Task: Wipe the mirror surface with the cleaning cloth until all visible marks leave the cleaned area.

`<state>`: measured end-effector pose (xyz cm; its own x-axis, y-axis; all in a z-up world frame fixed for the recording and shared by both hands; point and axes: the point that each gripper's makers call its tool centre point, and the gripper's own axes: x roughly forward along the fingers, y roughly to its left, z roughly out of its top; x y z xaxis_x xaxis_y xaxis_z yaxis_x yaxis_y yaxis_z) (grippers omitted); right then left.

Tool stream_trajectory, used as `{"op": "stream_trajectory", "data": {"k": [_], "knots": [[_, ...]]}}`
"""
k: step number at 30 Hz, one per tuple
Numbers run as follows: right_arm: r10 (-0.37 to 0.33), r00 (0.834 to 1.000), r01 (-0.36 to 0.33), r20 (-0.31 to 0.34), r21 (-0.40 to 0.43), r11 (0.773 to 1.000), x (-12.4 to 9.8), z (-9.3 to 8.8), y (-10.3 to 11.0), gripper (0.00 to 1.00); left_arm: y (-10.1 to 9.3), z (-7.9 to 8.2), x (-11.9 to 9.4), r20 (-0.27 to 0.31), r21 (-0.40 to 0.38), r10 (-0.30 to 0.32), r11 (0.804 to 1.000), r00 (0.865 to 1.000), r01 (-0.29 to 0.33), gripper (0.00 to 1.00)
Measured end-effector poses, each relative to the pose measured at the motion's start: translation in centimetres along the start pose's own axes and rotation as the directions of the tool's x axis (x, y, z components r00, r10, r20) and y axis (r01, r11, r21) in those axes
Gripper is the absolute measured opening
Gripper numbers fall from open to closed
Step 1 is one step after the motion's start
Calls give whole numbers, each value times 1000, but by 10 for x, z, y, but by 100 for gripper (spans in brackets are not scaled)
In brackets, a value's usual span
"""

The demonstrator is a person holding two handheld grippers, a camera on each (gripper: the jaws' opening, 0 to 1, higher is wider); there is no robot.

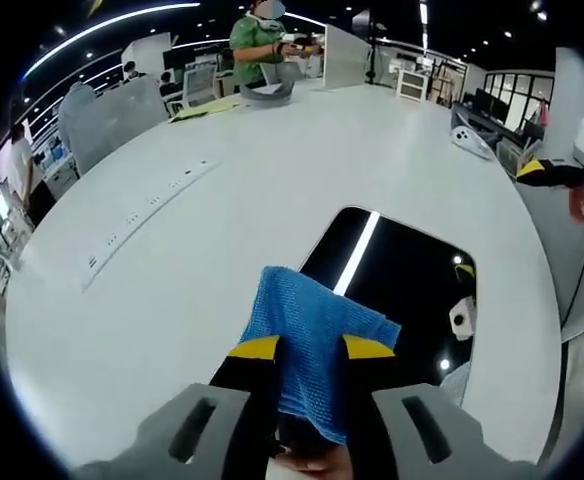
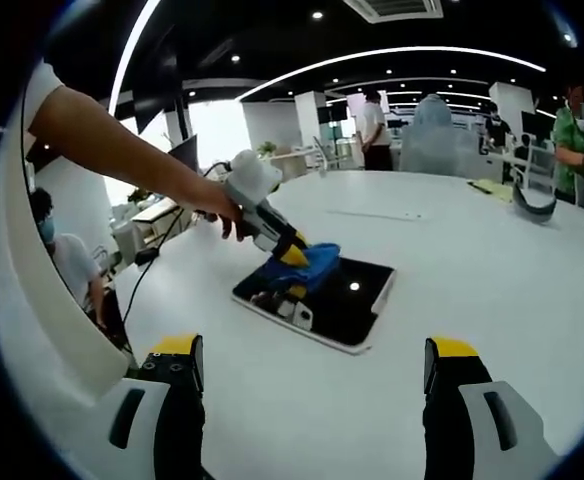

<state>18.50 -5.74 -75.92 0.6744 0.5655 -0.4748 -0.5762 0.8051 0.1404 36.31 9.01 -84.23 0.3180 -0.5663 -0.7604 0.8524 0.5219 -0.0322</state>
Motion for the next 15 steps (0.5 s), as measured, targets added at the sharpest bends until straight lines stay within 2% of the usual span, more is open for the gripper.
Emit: {"op": "stream_trajectory", "data": {"k": [15], "knots": [[-18,1000,18,1,14,1000,-3,0,-3,91,5,2,1,6,-7,-7,1000,1000,7,21]]}}
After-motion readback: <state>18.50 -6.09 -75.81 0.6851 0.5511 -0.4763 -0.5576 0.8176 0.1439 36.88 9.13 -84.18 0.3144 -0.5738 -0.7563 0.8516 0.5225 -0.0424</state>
